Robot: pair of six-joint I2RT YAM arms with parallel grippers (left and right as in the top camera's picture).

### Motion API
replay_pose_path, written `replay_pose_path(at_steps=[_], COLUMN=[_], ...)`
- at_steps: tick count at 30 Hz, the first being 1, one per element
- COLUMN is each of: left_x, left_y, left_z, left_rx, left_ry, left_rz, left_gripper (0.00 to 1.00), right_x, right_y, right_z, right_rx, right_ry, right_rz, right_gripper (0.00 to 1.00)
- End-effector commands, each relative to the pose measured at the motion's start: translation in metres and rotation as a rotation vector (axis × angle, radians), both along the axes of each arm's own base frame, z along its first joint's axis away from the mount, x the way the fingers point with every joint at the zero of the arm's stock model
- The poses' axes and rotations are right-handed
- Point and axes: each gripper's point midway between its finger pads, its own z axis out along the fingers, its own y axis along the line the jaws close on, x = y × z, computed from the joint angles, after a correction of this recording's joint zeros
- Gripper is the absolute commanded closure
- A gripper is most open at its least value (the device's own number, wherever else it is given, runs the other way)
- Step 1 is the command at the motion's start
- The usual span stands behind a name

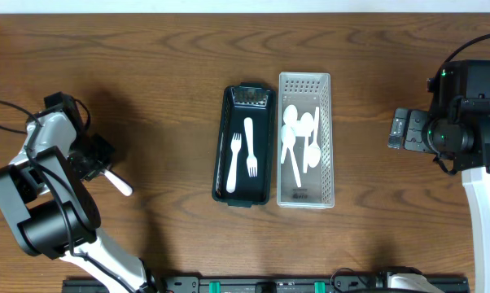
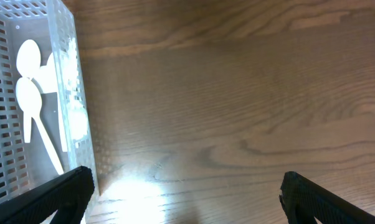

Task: Pack container
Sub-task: 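Move the left gripper to the white spoon and grasp it, then carry the spoon into the black tray and release it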

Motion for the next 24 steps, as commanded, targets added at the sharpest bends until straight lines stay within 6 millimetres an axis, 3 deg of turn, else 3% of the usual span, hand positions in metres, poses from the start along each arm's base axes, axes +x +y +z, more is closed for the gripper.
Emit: replay_pose_path(at_steps=[1,7,9,13,16,18,24], left_x=[0.029,0.055,0.061,0.058,0.051,0.046,0.043], left_y=[-0.009,-0.079,-0.117,-0.196,-0.244,-0.269,-0.314], left_z=[0.049,0.144,0.173,0.205,0.206,0.196,0.142], left_rx=[0.056,0.109,0.111,0.077,0.041,0.025,-0.004], left_ry=[-0.12,-0.353,-0.448,-0.579,-0.6,-0.579,-0.449], left_rz=[-0.071,-0.282,-0.386,-0.595,-0.725,-0.796,-0.912], left_gripper=[0.94,0.94,0.94,0.94,0.94,0.94,0.94], right_x=[0.001,0.001,0.001,0.002,0.002,0.002,0.002], right_y=[-0.002,-0.002,-0.002,-0.002,-0.002,-0.002,-0.002], right_z=[-0.003,-0.003,-0.003,-0.003,-0.003,-0.003,-0.003], right_rx=[-0.009,-0.009,-0.009,-0.009,-0.009,-0.009,-0.009], right_ry=[0.011,0.009,0.009,0.006,0.005,0.006,0.007], right_rz=[0.008,0.008,0.008,0.008,0.008,0.008,0.009], right_gripper=[0.01,0.01,0.01,0.01,0.01,0.01,0.01])
